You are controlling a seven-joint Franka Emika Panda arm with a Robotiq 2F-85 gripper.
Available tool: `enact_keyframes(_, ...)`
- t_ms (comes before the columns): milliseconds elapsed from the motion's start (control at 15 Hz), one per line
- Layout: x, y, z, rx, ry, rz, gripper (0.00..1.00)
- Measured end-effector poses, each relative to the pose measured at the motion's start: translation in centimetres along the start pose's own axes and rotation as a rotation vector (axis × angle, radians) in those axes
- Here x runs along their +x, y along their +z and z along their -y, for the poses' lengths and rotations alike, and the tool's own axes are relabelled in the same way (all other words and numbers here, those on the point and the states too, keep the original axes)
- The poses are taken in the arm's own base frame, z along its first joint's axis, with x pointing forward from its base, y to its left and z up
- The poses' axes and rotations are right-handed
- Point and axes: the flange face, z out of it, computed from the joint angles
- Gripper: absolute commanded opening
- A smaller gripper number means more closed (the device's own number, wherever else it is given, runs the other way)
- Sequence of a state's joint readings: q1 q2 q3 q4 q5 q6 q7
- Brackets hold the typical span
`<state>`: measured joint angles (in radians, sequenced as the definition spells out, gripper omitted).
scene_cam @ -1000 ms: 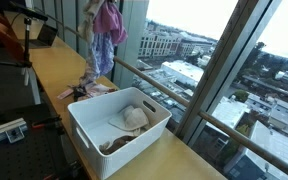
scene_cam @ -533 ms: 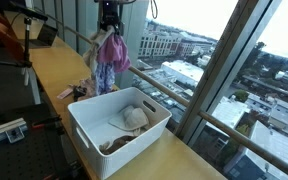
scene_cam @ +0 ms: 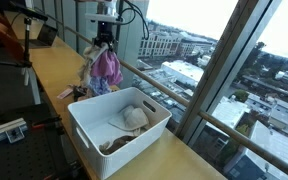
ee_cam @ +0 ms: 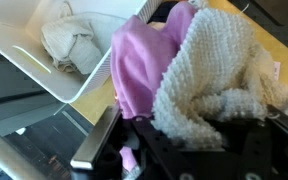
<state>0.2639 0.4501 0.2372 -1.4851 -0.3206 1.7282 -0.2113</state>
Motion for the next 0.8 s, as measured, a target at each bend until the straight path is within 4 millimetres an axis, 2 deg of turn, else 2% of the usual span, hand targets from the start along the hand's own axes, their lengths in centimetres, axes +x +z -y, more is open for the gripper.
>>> enact_keyframes(133, 0.4, 0.1, 0.6, 0.000, -0.010, 0.000, 0.00)
enact_keyframes(200, 0.6, 0.1, 0.9, 0.000, -0.015, -0.001, 0.05)
enact_keyframes(267, 0.8, 0.1, 1.1, -0.001, -0.019, -0.002, 0.26)
enact_keyframes(600, 2.0, 0.7, 2.5, 0.003, -0.043, 0.003, 0.61)
enact_keyframes(733, 1.8, 0.4, 1.5, -0.001, -0.026, -0.003, 0.76)
enact_keyframes(800, 1.4, 0.1, 0.3, -0.004, -0.006, -0.008, 0.82)
